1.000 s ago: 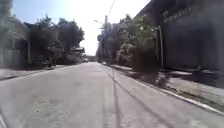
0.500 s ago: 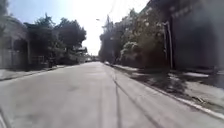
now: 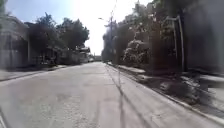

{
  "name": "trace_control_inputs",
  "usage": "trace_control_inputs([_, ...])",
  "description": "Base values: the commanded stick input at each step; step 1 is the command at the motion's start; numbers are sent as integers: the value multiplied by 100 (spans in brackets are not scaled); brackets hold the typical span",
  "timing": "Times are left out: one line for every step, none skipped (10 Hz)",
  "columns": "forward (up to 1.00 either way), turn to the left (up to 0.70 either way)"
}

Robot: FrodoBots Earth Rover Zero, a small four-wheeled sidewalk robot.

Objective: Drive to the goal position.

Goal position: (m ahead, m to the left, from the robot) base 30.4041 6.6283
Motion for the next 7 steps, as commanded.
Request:
trace_control_inputs([100, 3])
trace_control_inputs([100, 3])
trace_control_inputs([100, 3])
trace_control_inputs([100, 3])
trace_control_inputs([100, 3])
trace_control_inputs([100, 3])
trace_control_inputs([100, 3])
